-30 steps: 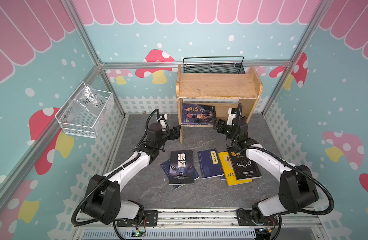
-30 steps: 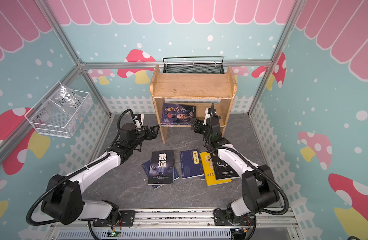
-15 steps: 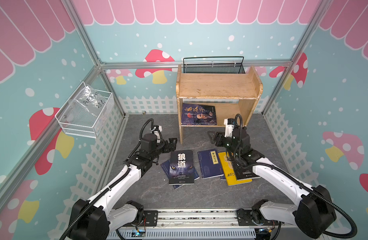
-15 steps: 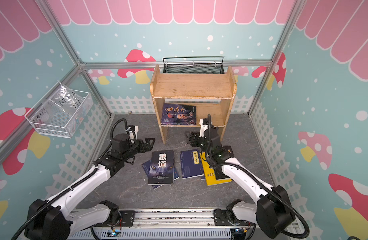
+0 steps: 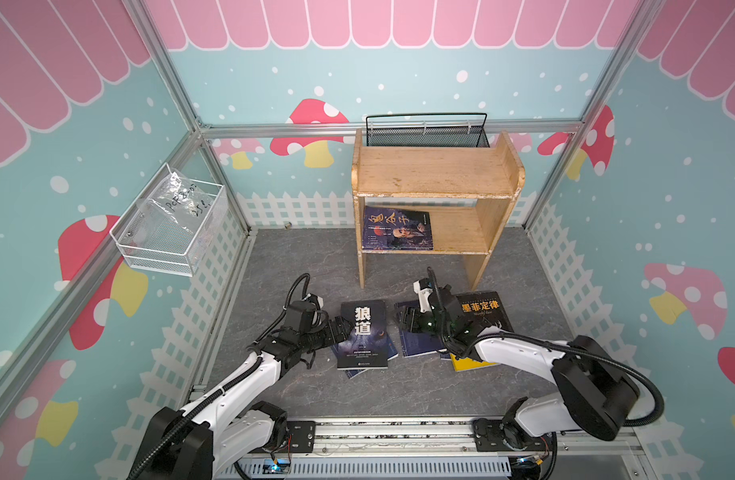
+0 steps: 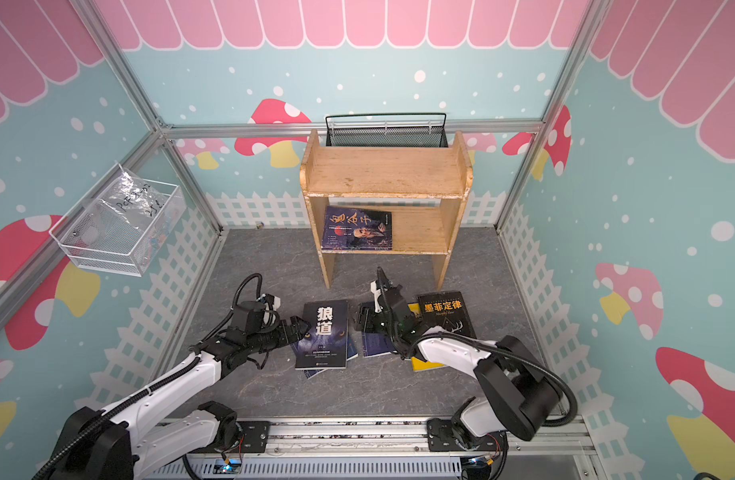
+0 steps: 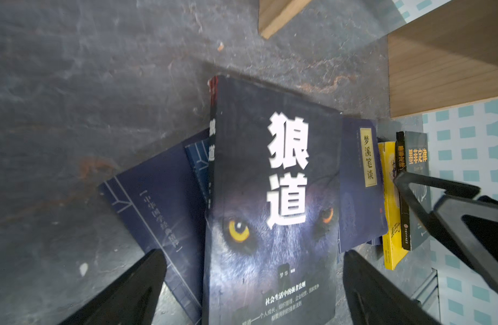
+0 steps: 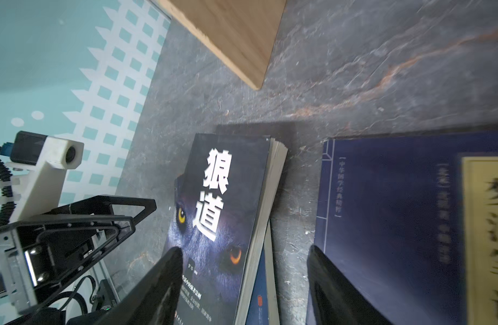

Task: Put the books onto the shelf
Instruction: 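Close both grippers on the edges of the black wolf-eyes book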

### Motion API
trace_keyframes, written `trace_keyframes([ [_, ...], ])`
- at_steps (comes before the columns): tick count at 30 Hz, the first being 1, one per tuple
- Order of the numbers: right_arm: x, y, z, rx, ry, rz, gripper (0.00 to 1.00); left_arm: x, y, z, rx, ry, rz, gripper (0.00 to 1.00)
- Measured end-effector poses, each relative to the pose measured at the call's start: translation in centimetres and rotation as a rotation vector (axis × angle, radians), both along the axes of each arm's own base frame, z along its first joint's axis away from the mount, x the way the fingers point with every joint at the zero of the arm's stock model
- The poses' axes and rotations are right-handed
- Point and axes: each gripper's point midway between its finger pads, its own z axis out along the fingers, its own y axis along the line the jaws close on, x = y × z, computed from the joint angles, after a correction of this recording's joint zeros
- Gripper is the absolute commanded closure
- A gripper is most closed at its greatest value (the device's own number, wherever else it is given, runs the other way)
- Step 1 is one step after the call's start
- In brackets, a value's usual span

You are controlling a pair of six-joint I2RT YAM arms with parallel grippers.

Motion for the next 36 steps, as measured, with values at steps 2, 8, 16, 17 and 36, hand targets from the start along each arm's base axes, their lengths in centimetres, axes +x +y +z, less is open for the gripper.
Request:
trace_keyframes([
  [2, -0.2, 1.2, -1.4, -0.001, 0.034, 0.029, 0.34, -0.5, -0.1, -1.4, -0.014, 0.04, 0.008, 0.01],
  [8, -0.5, 3.4, -3.8, 0.011, 0.101, 0.075, 0.49, -0.3, -0.6, -2.4, -0.064, 0.045, 0.033, 0.02],
  [16, 0.1, 4.6, -5.2, 0.015, 0.13, 0.089, 0.65, 1.0, -2.1, -2.3, -0.152, 0.028, 0.028, 0.12],
  [17, 0.2, 4.8, -5.3, 0.013, 0.128, 0.09, 0.66, 1.0, -2.2, -2.4, -0.16, 0.031, 0.032, 0.15],
  [36, 2.1, 7.7, -4.1, 0.054, 0.075, 0.157, 0.67, 1.7, -2.9, 4.6, -0.245, -0.106, 0.034, 0.58],
])
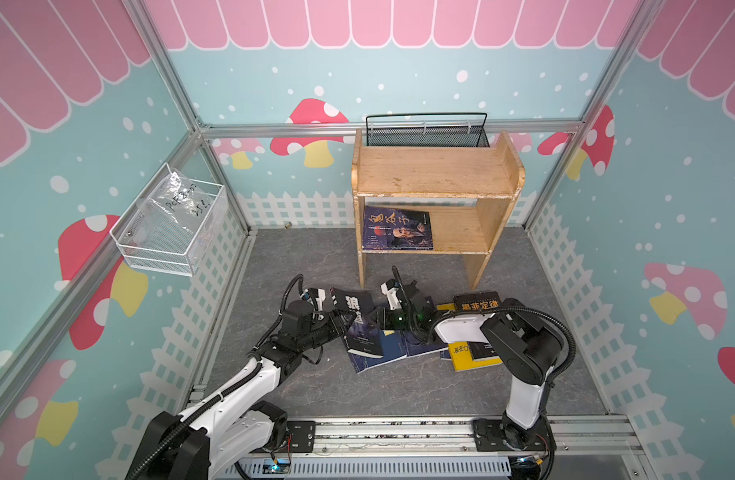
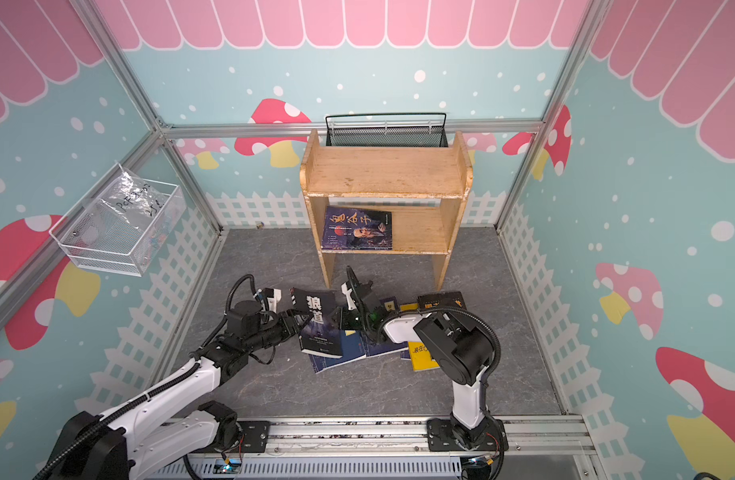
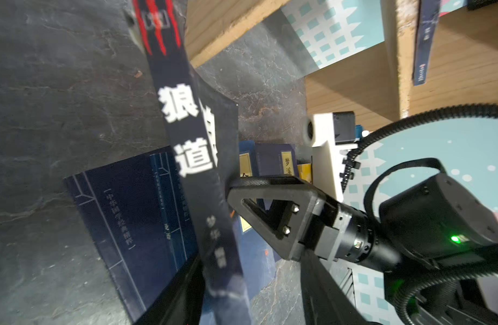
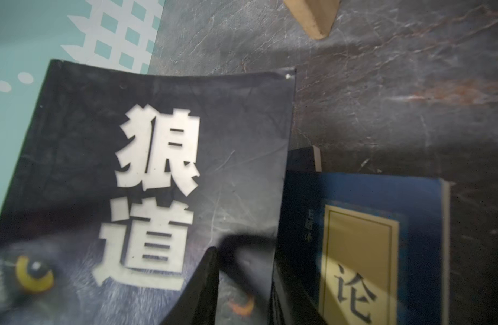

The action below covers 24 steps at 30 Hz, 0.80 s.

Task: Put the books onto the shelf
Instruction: 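Close both grippers on the edges of the black wolf-eyes book, then lift the black book upright with both grippers toward the shelf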

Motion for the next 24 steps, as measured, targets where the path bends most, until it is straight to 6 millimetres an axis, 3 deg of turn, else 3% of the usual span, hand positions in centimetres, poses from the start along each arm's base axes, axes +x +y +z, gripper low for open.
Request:
trace_keyframes([
  [4, 0.2, 0.3, 0.3, 0.006, -0.009, 0.008, 0.67, -0.2, 0.3, -1.7, 0.027, 0.062, 0.019, 0.72],
  [8, 0.3, 0.4, 0.5, 0.012, -0.018, 0.009, 0.64, -0.6, 0.0, -1.6, 0.055, 0.063, 0.022, 0.84],
  [11, 0.5, 0.5, 1.0, 0.022, -0.025, 0.004, 0.46, -0.8, 0.0, -1.1, 0.066, 0.061, 0.027, 0.94],
  [14, 0.7, 0.4, 2.6, 0.041, -0.047, -0.004, 0.38, -1.0, -0.3, -0.3, 0.058, 0.056, 0.023, 1.0],
  [17, 0.8, 0.0, 6.8, 0.087, -0.11, -0.025, 0.3, -1.4, -0.9, 1.8, 0.033, 0.015, 0.011, 1.0],
  [20, 0.5, -1.6, 13.1, 0.152, -0.22, -0.081, 0.15, -1.8, -1.7, 5.6, -0.011, -0.067, -0.011, 1.0],
  [22, 0.1, -3.7, 17.8, 0.197, -0.308, -0.147, 0.08, -2.0, -2.6, 9.2, -0.055, -0.142, -0.036, 1.0],
  [24, -0.5, -6.0, 21.0, 0.227, -0.376, -0.218, 0.05, -2.0, -3.9, 12.8, -0.094, -0.207, -0.068, 1.0],
])
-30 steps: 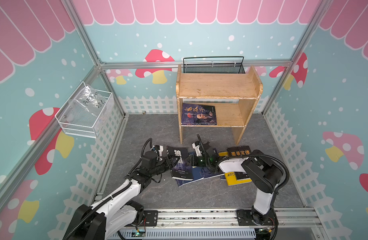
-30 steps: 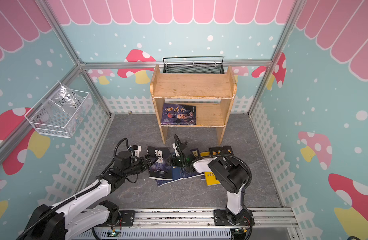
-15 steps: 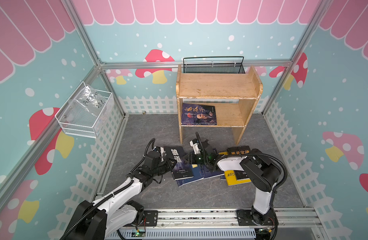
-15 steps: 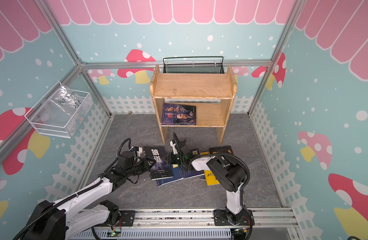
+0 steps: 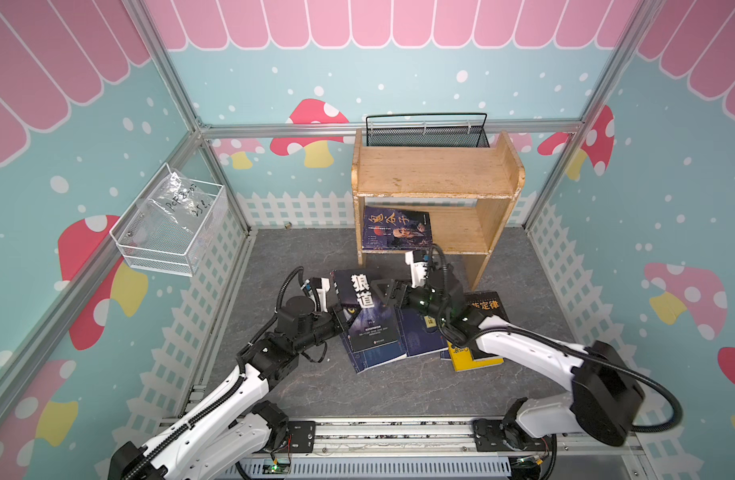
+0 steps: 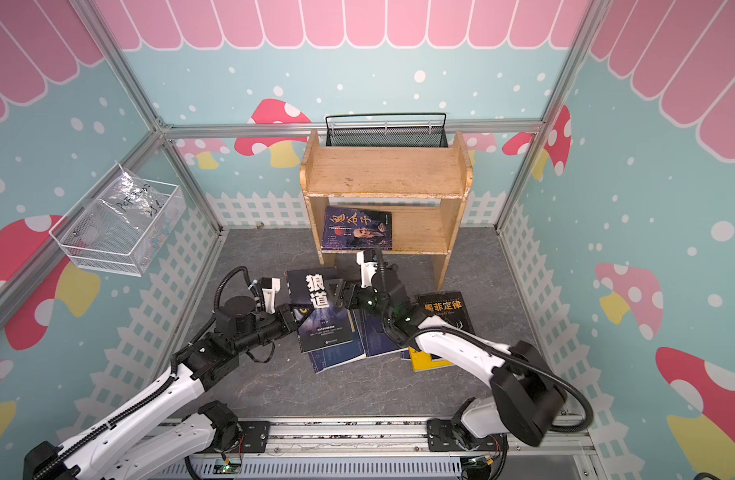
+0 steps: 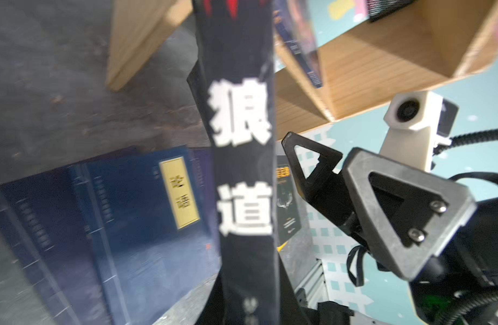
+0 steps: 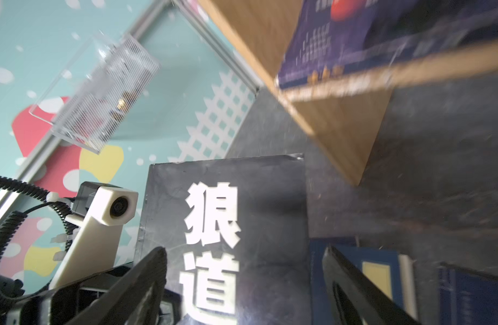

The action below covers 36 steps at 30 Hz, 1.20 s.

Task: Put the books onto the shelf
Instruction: 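Lift the black book upright with both grippers toward the shelf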

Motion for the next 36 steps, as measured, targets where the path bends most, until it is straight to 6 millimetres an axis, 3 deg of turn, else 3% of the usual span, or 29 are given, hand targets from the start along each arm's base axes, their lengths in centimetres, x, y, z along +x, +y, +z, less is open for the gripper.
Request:
trace_keyframes([
  [4, -1.9, -5.9, 4.0, 0.06, -0.083, -0.165, 0.0, 0.3, -2.9, 5.9, -0.073, -0.11, -0.065, 1.0],
  [7, -3.5, -9.4, 5.6, 0.094, -0.125, -0.253, 0.0, 1.0, -4.8, 7.7, -0.099, -0.153, -0.092, 1.0],
  [12, -6.3, -12.9, 8.5, 0.155, -0.211, -0.295, 0.0, 2.4, -7.3, 10.0, -0.116, -0.22, -0.102, 1.0],
  [16, -8.5, -14.4, 11.5, 0.214, -0.309, -0.272, 0.0, 2.9, -8.2, 15.4, -0.168, -0.356, -0.1, 1.0],
  [21, -9.6, -13.3, 13.7, 0.276, -0.379, -0.186, 0.0, 1.8, -7.5, 23.9, -0.289, -0.605, -0.063, 1.0],
  [24, -8.9, -10.9, 14.1, 0.301, -0.4, -0.106, 0.0, 0.9, -7.5, 28.1, -0.357, -0.727, -0.05, 1.0],
  [26, -8.2, -8.9, 13.7, 0.3, -0.403, -0.047, 0.01, 0.6, -7.8, 29.5, -0.395, -0.773, -0.045, 1.0],
  [30, -7.1, -5.8, 13.8, 0.316, -0.423, 0.046, 0.0, 1.0, -9.2, 29.5, -0.423, -0.799, -0.038, 1.0],
  [36, -8.7, -5.7, 17.7, 0.476, -0.567, 0.117, 0.02, 2.5, -11.3, 27.3, -0.401, -0.764, -0.029, 1.0],
])
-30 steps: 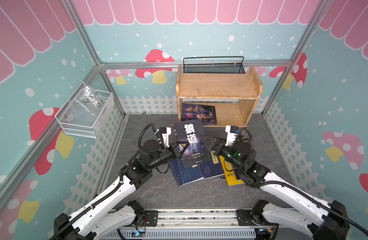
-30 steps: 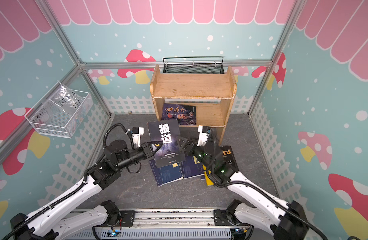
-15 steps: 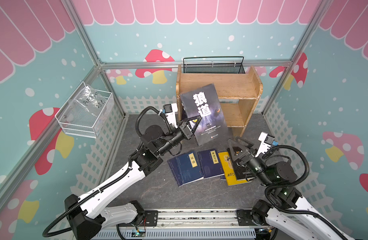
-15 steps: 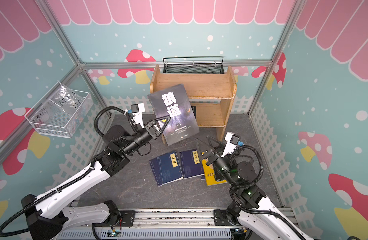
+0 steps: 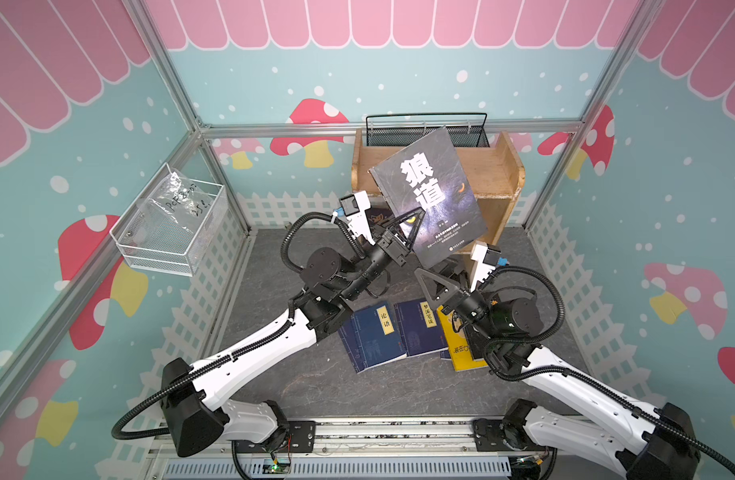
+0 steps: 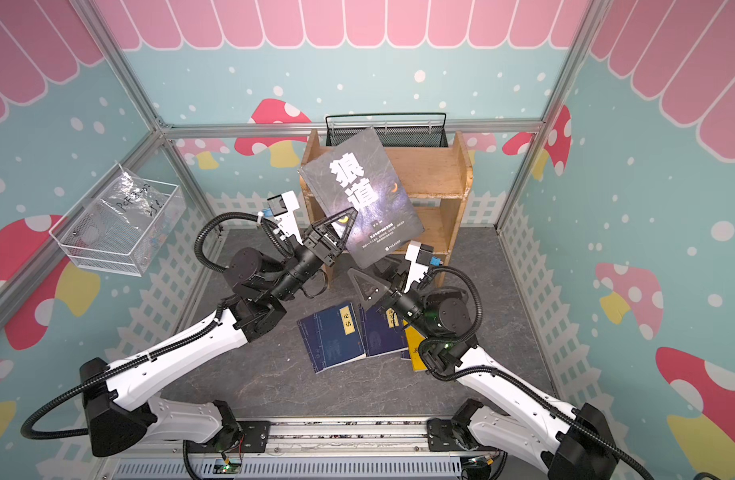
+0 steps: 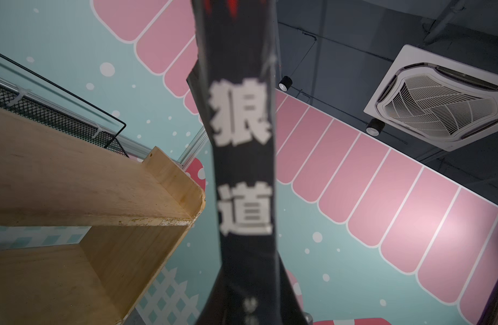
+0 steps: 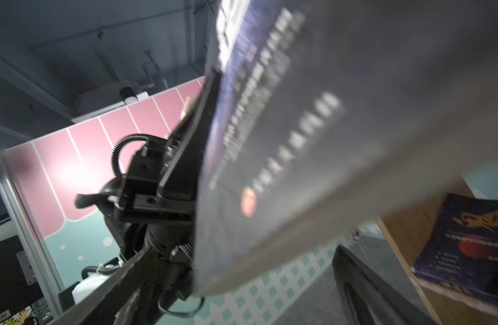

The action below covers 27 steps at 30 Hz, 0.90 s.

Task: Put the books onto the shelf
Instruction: 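Lift the black book upright with both grippers toward the shelf, then tilt the black book flat and lower it onto the purple book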

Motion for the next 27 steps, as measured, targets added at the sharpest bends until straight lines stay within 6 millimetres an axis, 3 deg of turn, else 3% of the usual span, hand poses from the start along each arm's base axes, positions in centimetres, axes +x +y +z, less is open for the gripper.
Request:
trace_keyframes([
  [5, -1.2, -1.3, 2.3, 0.096, -0.078, -0.002, 0.06, 0.0, 0.1, 0.3, -0.017, -0.009, 0.006, 1.0],
  [15, 0.0, -2.8, 2.6, 0.162, -0.054, -0.065, 0.29, -0.3, 0.5, 0.6, -0.107, -0.012, -0.028, 1.0],
  [21, 1.5, -3.0, 1.9, 0.171, -0.013, -0.078, 0.5, 0.2, -0.4, -0.2, -0.129, 0.018, -0.064, 1.0],
  [23, 1.9, -3.1, 1.8, 0.18, 0.002, -0.079, 0.64, 0.2, -0.6, -0.5, -0.128, 0.027, -0.071, 1.0],
  [26, 2.1, -3.6, 2.0, 0.204, 0.015, -0.082, 0.73, 0.0, -0.8, -0.7, -0.126, 0.033, -0.08, 0.94],
  [27, 2.2, -3.8, 2.1, 0.211, 0.019, -0.083, 0.74, 0.0, -0.9, -0.7, -0.125, 0.033, -0.081, 0.88],
])
